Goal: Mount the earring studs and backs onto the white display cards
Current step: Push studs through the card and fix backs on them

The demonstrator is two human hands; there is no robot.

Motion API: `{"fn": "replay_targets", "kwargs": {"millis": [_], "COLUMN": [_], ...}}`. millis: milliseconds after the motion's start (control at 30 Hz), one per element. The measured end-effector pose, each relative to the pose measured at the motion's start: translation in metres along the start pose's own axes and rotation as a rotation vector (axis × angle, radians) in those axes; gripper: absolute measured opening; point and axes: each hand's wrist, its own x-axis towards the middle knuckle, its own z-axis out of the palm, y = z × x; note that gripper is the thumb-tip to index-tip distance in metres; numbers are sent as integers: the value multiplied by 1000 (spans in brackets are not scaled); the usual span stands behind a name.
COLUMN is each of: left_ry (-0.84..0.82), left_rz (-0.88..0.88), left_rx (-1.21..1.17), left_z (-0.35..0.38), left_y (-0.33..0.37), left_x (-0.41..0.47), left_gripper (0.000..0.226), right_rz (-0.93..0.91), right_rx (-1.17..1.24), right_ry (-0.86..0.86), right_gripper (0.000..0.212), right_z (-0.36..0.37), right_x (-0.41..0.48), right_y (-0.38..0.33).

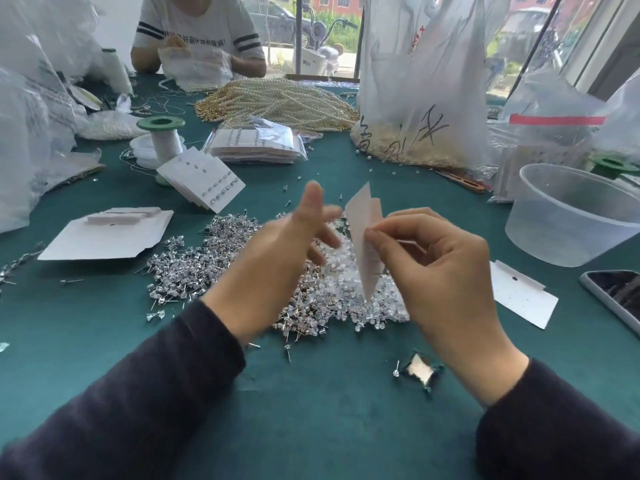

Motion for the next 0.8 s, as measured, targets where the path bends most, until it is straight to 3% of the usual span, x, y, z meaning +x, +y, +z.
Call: {"fn": "replay_targets", "kwargs": {"millis": [100,200,300,533,667,800], "left_ry": [176,47,9,213,237,91], "left_rz": [73,-28,-20,9,9,-49], "left_rx": [559,783,750,544,421,279], "left_z": [-19,-19,-12,-17,-20,-18], "left_y": [-13,-21,-21,-23,-20,-17], "left_x": [8,10,9,14,14,15], "left_gripper": [45,31,9,12,12,15], "right_rz": [7,149,372,661,764,829], "right_rx": [43,307,563,820,880,901], "right_ry": [-29,-65,-129,-177,-180,-213], "right_gripper": [13,6,17,13,26,32], "right_z": [-9,-13,-13,-14,-13,-10], "right_x": [5,6,4,5,6,5], "right_y": [-2,-4,-5,-2,0,1]}}
